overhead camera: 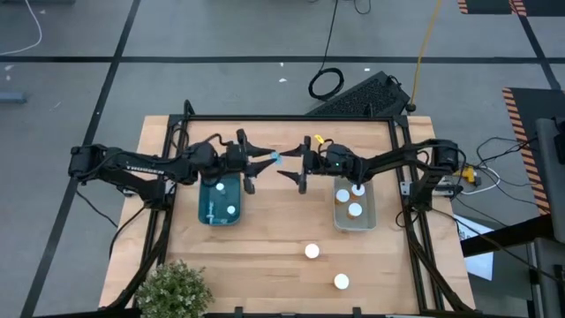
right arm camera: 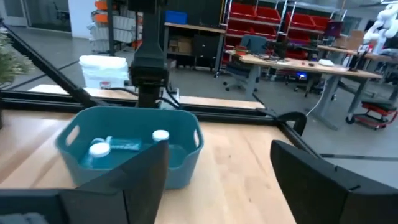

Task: Pick and place medicine bottles into bin by pill shape (circle, oval)
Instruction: Adjust the blue pill bottle

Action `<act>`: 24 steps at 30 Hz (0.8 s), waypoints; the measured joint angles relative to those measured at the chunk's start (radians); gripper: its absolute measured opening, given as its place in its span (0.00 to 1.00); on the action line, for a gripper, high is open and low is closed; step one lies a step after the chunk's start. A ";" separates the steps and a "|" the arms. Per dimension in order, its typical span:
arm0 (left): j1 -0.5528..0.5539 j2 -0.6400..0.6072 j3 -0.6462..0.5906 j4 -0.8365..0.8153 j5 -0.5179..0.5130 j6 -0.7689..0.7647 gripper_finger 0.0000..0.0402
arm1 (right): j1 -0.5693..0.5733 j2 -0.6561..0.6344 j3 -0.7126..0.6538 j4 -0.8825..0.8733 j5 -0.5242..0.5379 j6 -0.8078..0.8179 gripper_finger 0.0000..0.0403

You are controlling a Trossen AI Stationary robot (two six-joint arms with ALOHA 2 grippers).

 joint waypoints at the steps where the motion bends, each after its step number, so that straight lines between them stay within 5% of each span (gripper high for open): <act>1: 0.005 0.001 -0.014 0.029 0.011 -0.004 0.28 | -0.002 0.011 0.012 0.000 0.000 -0.006 0.70; 10: 0.019 0.002 -0.059 0.097 0.044 -0.034 0.28 | -0.015 0.033 0.050 0.055 0.028 -0.027 0.71; 24: 0.013 0.002 -0.059 0.101 0.044 -0.033 0.28 | 0.059 0.033 0.050 0.229 -0.052 0.066 0.60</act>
